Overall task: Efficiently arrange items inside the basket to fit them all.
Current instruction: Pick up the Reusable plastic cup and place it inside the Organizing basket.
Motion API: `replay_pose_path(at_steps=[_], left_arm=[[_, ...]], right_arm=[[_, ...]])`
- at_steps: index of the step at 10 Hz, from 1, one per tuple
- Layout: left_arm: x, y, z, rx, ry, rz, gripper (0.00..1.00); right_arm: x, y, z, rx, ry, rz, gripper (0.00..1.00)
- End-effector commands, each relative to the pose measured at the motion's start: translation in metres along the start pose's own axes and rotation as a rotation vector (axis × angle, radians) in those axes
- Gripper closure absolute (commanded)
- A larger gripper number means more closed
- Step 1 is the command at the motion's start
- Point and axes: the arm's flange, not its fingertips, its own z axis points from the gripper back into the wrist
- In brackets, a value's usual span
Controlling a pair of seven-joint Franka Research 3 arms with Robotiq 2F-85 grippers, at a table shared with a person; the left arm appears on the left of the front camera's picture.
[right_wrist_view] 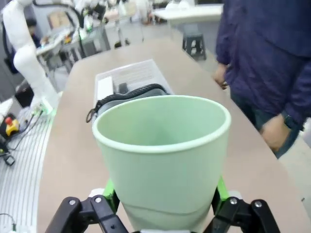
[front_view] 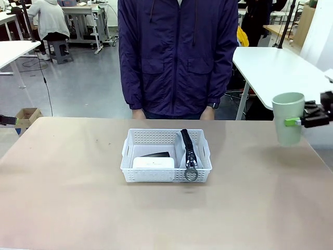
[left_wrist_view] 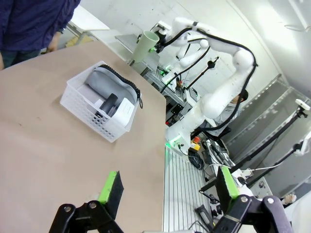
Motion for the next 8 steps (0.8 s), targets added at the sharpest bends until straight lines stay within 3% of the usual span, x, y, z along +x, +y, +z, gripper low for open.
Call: replay_pose_path(at_steps=[1,2,3,4,5,8], left_arm=[[-0.001,-0.003,0.000,0.002,0.008,-0.017,0.00],[-0.001,-0.003,0.000,0.002,0.008,-0.017,0.00],[-0.001,-0.003,0.000,0.002,0.008,-0.017,0.00],[-0.001,-0.003,0.000,0.002,0.008,-0.017,0.00],[-0.001,-0.003,0.000,0.002,0.008,-0.017,0.00],[-0.001,-0.003,0.000,0.002,0.008,-0.017,0.00]], right_arm=[[0.034,0.032,-0.047,0.049,0.163,0.005,1.00],[0.044,0.040,-0.061,0.059,0.178,0.032,1.00],[0.046,0.042,-0.064,0.049,0.168,0.048,0.68],[0.037,0.037,-0.048,0.034,0.095,0.060,0.68],[0.058,0.043,-0.070,0.069,0.156,0.055,0.68],[0.058,0.043,-0.070,0.069,0.156,0.055,0.68]])
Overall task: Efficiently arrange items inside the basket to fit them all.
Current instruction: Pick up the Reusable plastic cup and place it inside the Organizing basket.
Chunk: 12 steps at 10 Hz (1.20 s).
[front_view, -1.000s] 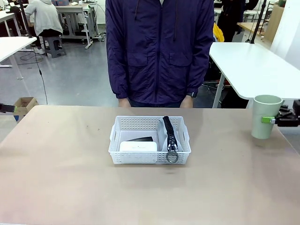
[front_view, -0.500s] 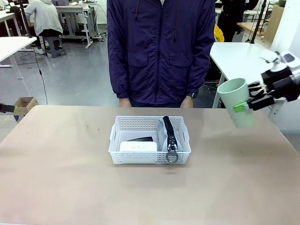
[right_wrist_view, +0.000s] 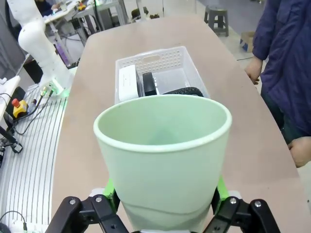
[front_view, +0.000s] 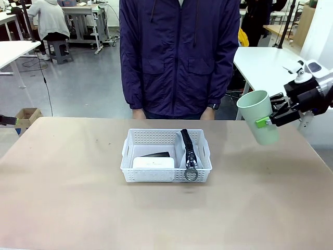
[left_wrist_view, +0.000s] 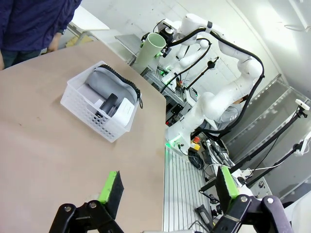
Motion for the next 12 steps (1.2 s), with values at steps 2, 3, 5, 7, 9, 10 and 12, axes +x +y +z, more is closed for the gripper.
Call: replay_pose_path(at_steps=[2,3,5,7,9,10,12], left_arm=[[0.000,-0.003,0.000,0.002,0.009,-0.018,0.00],[0.000,-0.003,0.000,0.002,0.009,-0.018,0.00],[0.000,-0.003,0.000,0.002,0.009,-0.018,0.00],[0.000,-0.003,0.000,0.002,0.009,-0.018,0.00],[0.000,-0.003,0.000,0.002,0.009,-0.018,0.00],[0.000,-0.003,0.000,0.002,0.009,-0.018,0.00],[0.000,-0.003,0.000,0.002,0.009,-0.018,0.00]], right_arm=[[0.000,0.000,0.000,0.000,0.000,0.000,0.12],[-0.007,-0.012,-0.008,-0.015,-0.056,0.038,0.13],[0.060,-0.015,-0.035,-0.037,0.071,0.098,0.13],[0.133,-0.009,-0.082,-0.051,0.181,0.076,0.13],[0.186,-0.004,-0.157,0.004,0.231,0.090,0.13],[0.205,0.002,-0.187,-0.009,0.284,0.113,0.13],[0.230,0.014,-0.239,-0.009,0.459,0.199,0.13]])
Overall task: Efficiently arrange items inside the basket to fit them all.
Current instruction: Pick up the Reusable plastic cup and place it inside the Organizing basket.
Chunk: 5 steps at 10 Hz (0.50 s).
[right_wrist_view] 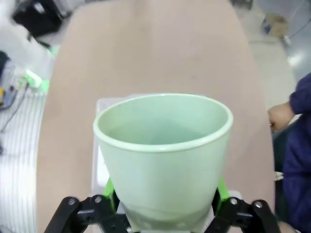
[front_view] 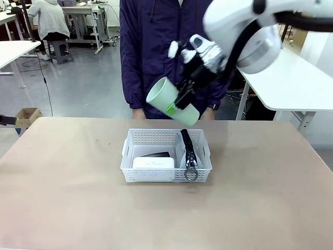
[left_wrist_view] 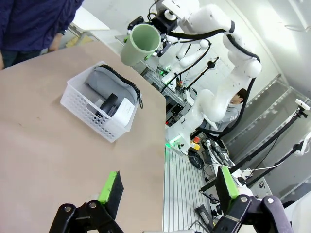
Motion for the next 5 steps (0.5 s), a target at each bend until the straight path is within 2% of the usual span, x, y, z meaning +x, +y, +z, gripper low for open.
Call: replay_pose_path(at_steps=[1,2,3,4,5], left_arm=[[0.000,-0.003,-0.001,0.002,0.009,-0.018,0.00],[0.000,-0.003,-0.001,0.002,0.009,-0.018,0.00],[0.000,-0.003,-0.001,0.002,0.009,-0.018,0.00],[0.000,-0.003,-0.001,0.002,0.009,-0.018,0.00],[0.000,-0.003,-0.001,0.002,0.009,-0.018,0.00]], right_arm=[[0.022,-0.008,-0.025,-0.008,0.158,0.025,0.13],[0.022,-0.005,-0.047,-0.002,0.237,0.018,0.13],[0.019,-0.005,-0.053,0.006,0.200,-0.002,0.13],[0.020,-0.005,-0.033,-0.059,0.203,0.000,0.13],[0.011,0.003,-0.056,0.021,0.198,0.038,0.13]])
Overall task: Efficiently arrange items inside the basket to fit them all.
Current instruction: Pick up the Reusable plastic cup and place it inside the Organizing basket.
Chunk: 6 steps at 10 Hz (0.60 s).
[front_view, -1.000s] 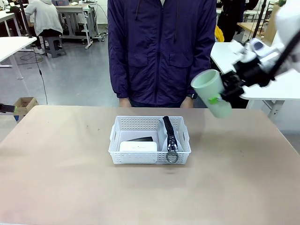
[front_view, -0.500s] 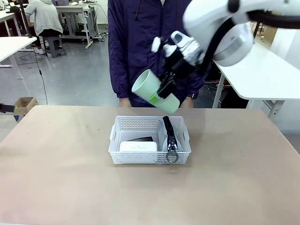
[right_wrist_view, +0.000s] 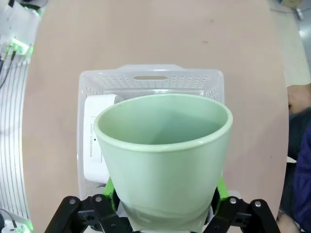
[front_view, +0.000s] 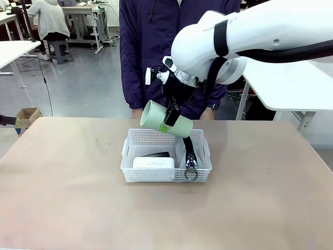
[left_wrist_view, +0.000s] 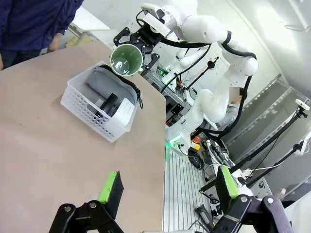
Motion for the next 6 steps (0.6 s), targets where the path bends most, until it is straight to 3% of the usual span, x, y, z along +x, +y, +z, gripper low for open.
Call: replay_pose_path(at_steps=[1,4,6], left_arm=[[0.000,-0.003,-0.001,0.002,0.009,-0.018,0.00],[0.000,-0.003,-0.001,0.002,0.009,-0.018,0.00],[0.000,-0.003,-0.001,0.002,0.009,-0.018,0.00]], right_arm=[[0.001,0.004,-0.001,0.014,-0.011,0.011,0.13],[0.002,0.002,-0.003,0.007,0.000,0.004,0.13],[-0.001,-0.008,-0.033,0.034,-0.056,0.036,0.13]])
